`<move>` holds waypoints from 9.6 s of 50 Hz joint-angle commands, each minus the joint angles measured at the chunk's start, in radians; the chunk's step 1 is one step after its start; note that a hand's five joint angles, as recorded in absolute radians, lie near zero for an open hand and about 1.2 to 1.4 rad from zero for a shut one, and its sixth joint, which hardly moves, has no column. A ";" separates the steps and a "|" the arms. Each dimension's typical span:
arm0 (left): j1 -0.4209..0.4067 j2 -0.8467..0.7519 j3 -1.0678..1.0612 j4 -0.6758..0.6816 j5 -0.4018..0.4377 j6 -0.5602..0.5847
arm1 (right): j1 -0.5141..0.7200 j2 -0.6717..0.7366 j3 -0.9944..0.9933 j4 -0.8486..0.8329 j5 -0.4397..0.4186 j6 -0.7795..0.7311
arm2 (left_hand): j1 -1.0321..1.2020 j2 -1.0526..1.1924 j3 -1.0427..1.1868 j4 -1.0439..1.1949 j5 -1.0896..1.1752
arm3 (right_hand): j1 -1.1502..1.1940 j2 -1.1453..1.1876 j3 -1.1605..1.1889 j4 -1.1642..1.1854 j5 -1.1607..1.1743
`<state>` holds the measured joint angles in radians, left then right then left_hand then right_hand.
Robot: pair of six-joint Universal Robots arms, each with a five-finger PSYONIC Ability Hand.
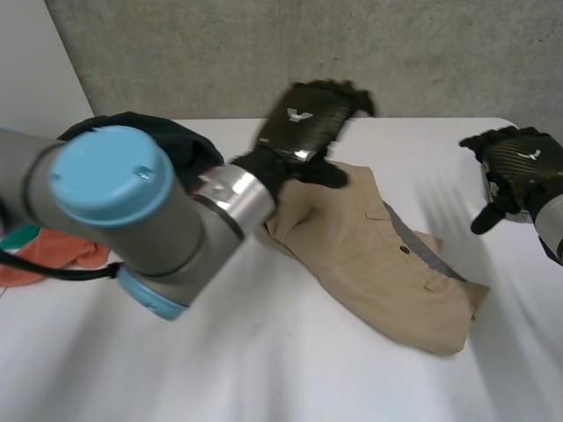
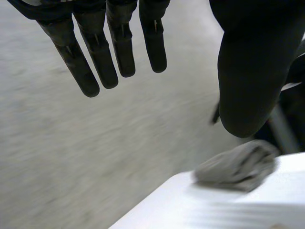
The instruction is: Fold the laundry.
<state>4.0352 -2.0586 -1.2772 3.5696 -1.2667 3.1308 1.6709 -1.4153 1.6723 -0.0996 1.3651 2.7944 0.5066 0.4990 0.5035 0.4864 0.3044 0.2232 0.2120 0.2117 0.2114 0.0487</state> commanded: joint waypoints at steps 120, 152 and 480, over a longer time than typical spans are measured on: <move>0.194 0.351 -0.096 -0.084 -0.123 0.199 | 0.313 0.155 -0.668 0.086 -0.089 -0.199 | 0.890 0.897 0.893 0.910 0.917 | 1.173 1.184 1.185 1.185 1.173; 0.203 0.367 0.012 -0.081 -0.083 0.164 | 0.316 -0.036 -0.568 0.408 0.000 -0.087 | 0.890 0.897 0.893 0.910 0.917 | 1.173 1.184 1.185 1.185 1.173; 0.156 0.049 -0.149 -0.095 -0.269 0.153 | 0.503 0.395 -0.009 -0.347 -0.271 -0.813 | -0.332 -0.325 -0.329 -0.312 -0.304 | 0.086 0.097 0.097 0.098 0.086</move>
<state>4.1916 -2.0431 -1.4227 3.5136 -1.4408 3.3230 2.1372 -1.0814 1.6766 -0.4751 1.0851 2.0174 0.1903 0.2104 0.2143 0.2031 0.0495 1.1078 1.1437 1.1488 1.1490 0.9775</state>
